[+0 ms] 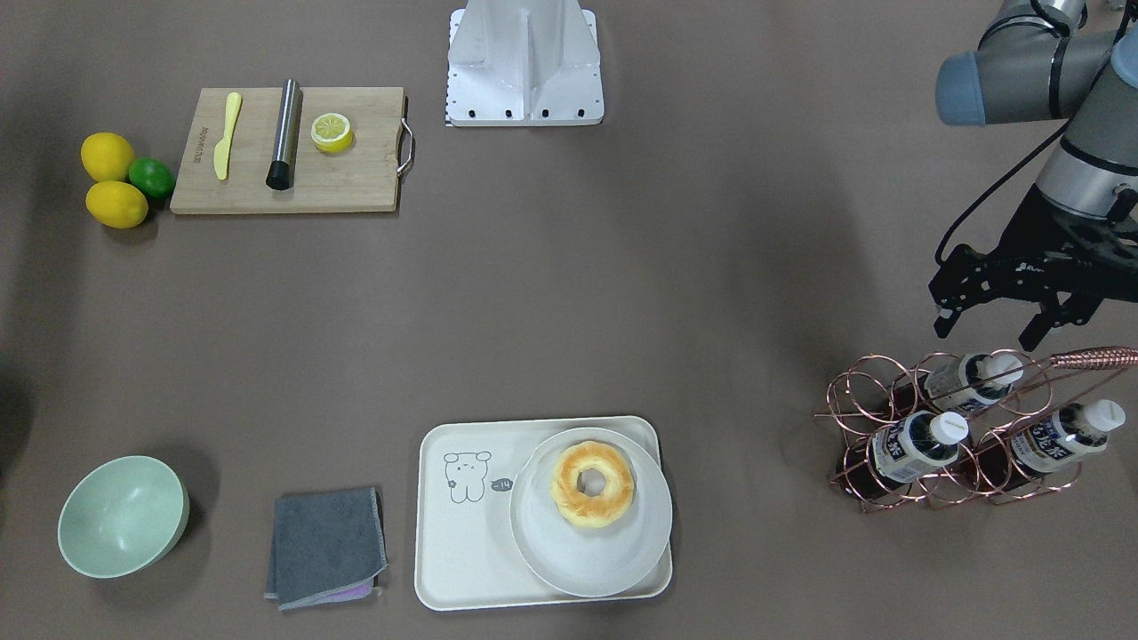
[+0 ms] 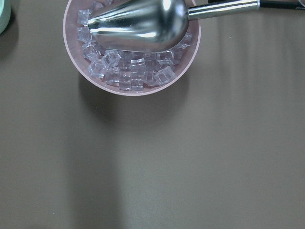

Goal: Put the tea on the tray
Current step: 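Grasp a white-capped tea bottle in the rack with the left gripper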

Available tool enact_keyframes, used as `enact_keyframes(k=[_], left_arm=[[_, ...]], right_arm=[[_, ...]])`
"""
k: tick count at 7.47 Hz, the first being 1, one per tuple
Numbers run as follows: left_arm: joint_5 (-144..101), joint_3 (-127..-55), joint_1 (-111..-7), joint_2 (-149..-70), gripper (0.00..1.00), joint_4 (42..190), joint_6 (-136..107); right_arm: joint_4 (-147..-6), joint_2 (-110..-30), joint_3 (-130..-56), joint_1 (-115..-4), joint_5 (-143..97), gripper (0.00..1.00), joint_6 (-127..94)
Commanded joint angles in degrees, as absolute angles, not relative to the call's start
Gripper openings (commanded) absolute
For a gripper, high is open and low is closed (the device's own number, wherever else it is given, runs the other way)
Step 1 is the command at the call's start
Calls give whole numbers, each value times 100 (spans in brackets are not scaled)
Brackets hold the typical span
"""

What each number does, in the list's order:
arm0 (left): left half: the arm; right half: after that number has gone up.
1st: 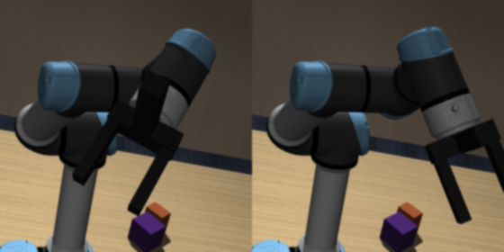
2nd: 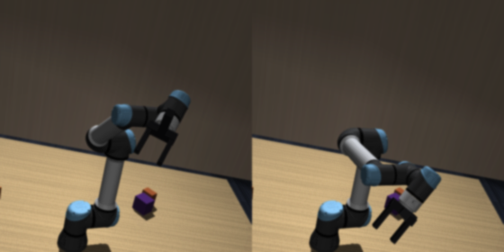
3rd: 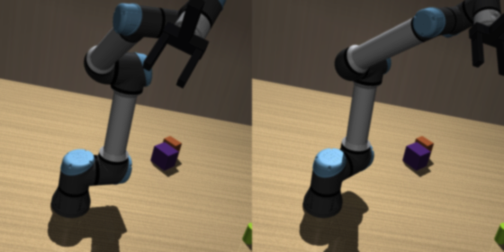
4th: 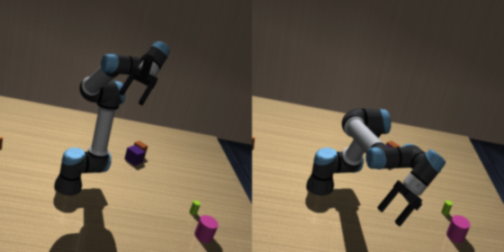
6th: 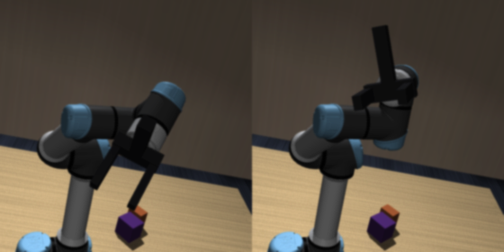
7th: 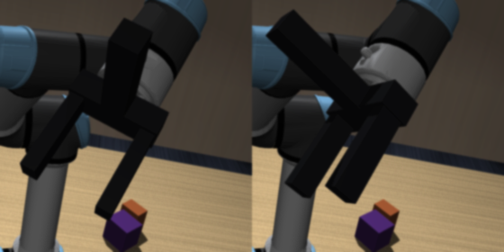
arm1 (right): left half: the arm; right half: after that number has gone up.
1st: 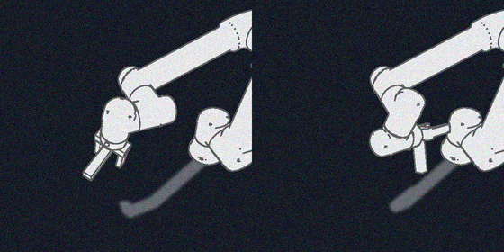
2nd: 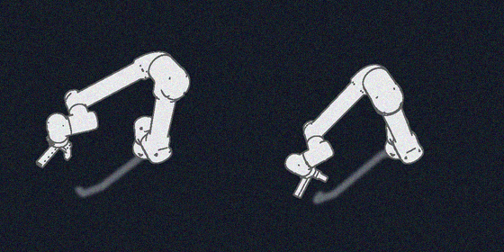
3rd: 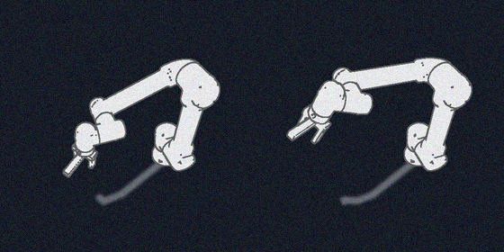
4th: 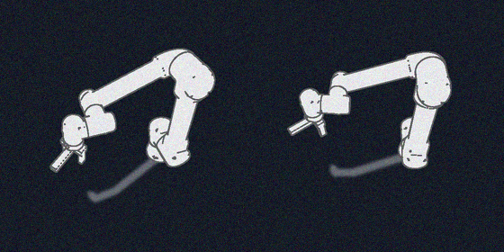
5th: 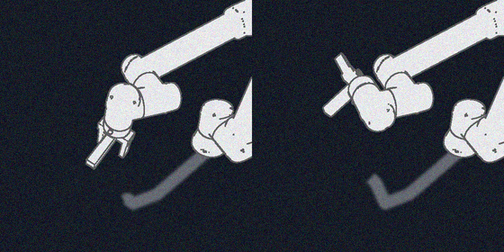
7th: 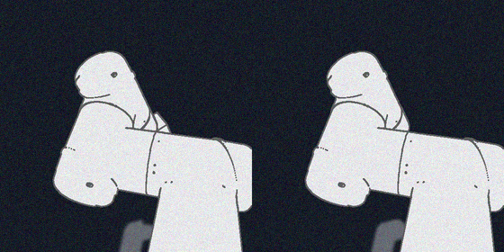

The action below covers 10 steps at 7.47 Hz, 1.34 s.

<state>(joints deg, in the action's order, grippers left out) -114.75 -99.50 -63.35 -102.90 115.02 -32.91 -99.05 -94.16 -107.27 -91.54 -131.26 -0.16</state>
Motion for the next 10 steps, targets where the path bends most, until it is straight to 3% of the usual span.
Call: enact_keyframes(k=[1, 4, 6, 7, 8, 9, 10], left_arm=[[-11479, -9817, -6381, -10266, 89, 11645, -3243], [-11487, -9695, -6451, -10309, 81, 11672, -3234], [-11479, -9686, -6495, -10301, 67, 11663, -3269], [-11479, -9703, -6495, -10301, 50, 11663, -3313], [-11487, -9721, -6513, -10301, 21, 11663, -3331], [-11479, -9721, -6513, -10301, 4, 11654, -3348], [-11487, -9721, -6565, -10309, 0, 11663, -3340]], right_arm=[[-9905, -9413, -10731, -9149, -13122, 100, -18], [-9905, -9413, -10740, -9149, -13122, 100, -9], [-9757, -9430, -10740, -9149, -13122, 100, -17], [-9738, -9431, -10732, -9149, -13122, 100, -18], [-9738, -9422, -10740, -9149, -13131, 100, -26], [-9738, -9422, -10732, -9149, -13131, 100, -18], [-9738, -9422, -10740, -9149, -13140, 100, -26]])
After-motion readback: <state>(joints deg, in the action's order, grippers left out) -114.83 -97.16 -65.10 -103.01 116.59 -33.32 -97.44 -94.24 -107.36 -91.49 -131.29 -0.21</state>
